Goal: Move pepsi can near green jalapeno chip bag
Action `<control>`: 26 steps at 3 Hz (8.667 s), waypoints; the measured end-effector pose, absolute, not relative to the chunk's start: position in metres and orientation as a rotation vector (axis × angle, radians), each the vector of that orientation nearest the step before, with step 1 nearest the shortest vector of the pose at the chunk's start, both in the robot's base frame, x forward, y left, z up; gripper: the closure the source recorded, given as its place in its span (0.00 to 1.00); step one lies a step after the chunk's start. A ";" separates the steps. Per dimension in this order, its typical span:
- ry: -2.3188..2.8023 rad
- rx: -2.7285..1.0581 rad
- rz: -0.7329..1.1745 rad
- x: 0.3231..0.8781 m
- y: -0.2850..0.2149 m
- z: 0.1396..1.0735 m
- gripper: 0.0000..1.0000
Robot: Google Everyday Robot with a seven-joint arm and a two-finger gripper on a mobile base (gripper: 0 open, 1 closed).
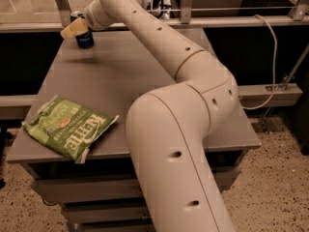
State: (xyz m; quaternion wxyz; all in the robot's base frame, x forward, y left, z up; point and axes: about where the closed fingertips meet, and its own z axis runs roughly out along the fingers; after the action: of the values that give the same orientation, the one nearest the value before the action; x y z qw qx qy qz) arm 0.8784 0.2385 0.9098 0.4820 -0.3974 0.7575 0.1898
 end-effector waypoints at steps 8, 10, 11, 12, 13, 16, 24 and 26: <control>1.793 -0.883 0.375 0.893 0.215 0.952 1.00; 1.671 -0.696 0.315 0.810 0.138 1.051 1.00; 1.673 -0.698 0.314 0.810 0.138 1.050 1.00; 1.694 -0.741 0.345 0.803 0.142 1.042 1.00; 1.751 -0.838 0.424 0.770 0.134 1.033 1.00; 1.852 -1.100 0.677 0.670 0.088 0.996 1.00; 1.449 -1.713 0.907 0.574 0.140 0.891 1.00; 1.379 -1.809 0.905 0.573 0.144 0.884 0.58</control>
Offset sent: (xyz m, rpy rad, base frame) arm 0.0280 -0.0020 -0.0067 -0.0013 -0.0045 -0.0424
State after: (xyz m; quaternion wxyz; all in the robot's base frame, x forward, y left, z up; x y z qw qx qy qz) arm 0.5727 0.1441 0.8841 0.3400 -0.6950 0.5296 0.3477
